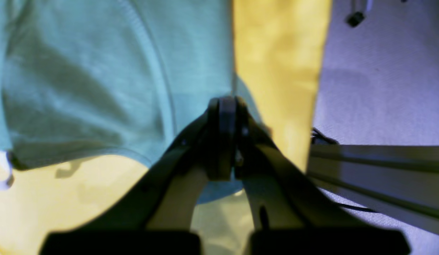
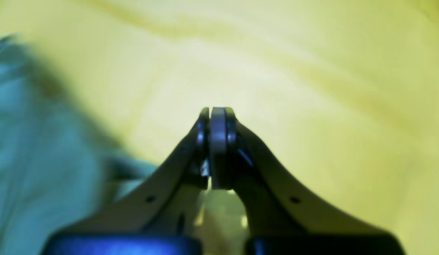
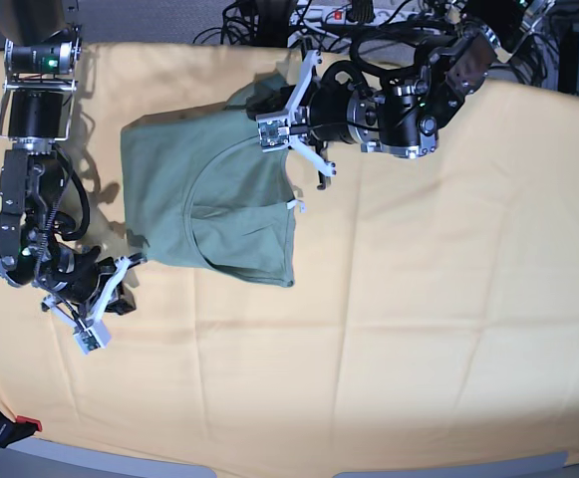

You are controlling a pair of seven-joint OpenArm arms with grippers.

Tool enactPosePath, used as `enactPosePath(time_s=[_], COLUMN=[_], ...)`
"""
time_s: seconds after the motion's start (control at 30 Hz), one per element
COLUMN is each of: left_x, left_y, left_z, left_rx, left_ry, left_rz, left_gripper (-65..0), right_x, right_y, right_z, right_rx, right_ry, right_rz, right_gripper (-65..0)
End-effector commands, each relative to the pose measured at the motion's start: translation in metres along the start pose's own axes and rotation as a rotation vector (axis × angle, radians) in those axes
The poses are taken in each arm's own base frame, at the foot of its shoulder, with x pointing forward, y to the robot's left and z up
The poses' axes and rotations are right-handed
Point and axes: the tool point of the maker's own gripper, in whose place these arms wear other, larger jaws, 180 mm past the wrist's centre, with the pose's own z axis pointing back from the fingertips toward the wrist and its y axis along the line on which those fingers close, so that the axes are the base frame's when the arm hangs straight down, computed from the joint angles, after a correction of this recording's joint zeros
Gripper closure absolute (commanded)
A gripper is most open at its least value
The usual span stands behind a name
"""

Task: Fold the T-shirt properly
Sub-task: 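Grasp the bundle's edge with the left gripper while the right holds, then pull the bundle edge with the left gripper away from the right gripper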

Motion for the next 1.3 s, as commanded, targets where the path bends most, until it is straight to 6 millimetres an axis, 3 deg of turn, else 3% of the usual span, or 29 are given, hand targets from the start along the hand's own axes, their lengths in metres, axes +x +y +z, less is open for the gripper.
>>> enactPosePath(time_s=[0.0,0.33,0.63,0.73,0.93,1.27], left_x=[0.007,-0.009,-0.004,-0.012,-0.019,-0.015], left_y=[0.004,0.009,0.020,0.038,0.093,0.141], left_z=[0.002,-0.006,-0.017,-0.021,-0.010,0.000], left_rx=[0.009,-0.003,0.055,0.112,0.250,0.319], left_ry=[-0.030,-0.003,-0.014,0.019,0.085,0.080], left_rz=[0.002,0.058,0.080,0.101,0.100,0.090], left_gripper=[0.0,0.0,0.0,0.0,0.0,0.0], right_x=[0.018,-0.017,-0.020,-0.023,-0.031,-0.066], right_y=[-0.003,0.025,0.033,0.041,0.040,0.049], right_z=[0.006,-0.002,-0.003,0.001,0.011,0.033], right_rx=[0.006,0.124,0.157,0.213,0.244,0.292], right_ry=[-0.042,0.131,0.140,0.157,0.167,0.213], right_rz=[0.019,0.214,0.203,0.162,0.132,0.109], right_gripper=[0.0,0.0,0.0,0.0,0.0,0.0])
